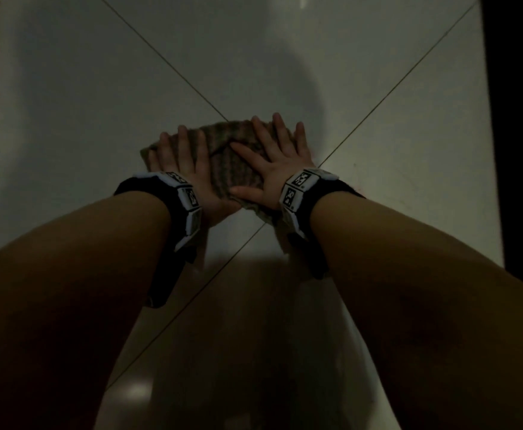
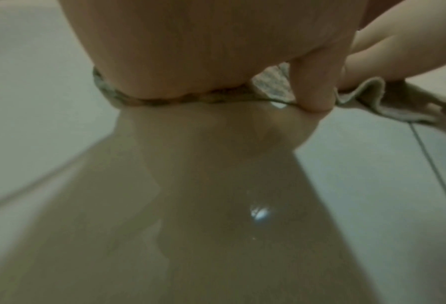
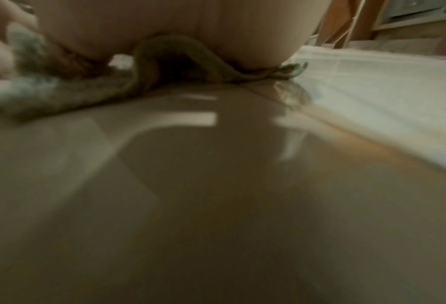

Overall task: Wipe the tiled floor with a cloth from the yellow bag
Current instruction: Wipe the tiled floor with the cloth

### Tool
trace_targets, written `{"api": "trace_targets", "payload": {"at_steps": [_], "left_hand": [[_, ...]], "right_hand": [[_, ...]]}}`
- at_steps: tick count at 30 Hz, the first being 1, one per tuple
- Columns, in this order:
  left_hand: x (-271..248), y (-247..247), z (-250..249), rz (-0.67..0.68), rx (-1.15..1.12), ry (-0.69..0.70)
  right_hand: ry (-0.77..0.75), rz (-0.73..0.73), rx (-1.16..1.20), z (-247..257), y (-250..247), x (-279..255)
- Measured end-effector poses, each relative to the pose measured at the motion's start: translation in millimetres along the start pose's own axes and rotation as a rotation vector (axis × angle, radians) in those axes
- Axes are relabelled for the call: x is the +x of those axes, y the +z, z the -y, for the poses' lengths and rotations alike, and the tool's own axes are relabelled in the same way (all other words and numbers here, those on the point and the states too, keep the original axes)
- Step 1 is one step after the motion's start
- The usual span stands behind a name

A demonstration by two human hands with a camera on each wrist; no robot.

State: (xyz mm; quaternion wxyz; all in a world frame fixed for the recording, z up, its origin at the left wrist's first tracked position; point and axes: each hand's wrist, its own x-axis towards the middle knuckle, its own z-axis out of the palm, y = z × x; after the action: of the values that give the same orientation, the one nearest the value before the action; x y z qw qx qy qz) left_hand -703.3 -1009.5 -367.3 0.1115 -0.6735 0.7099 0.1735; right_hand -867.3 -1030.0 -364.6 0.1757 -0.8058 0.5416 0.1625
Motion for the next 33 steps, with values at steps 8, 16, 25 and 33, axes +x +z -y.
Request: {"api": "trace_targets", "payload": {"at_steps": [8,16,25,33], "left_hand": [[5,-1,-24,0.033,0.079,0.076],[-30,4,-53,0.114,0.096,0.144],[-97,33,-72,0.232,0.183,0.235],[-172,68,-76,0.297,0.239,0.353]], "right_hand": [[0.099,0.000,0.055,-27,9,-21],[0.140,0.017,0.099,-31,31,-75],[0.117,0.065,0.083,-22,73,-155],[0.052,0.173,0.111,2,120,-235]]}}
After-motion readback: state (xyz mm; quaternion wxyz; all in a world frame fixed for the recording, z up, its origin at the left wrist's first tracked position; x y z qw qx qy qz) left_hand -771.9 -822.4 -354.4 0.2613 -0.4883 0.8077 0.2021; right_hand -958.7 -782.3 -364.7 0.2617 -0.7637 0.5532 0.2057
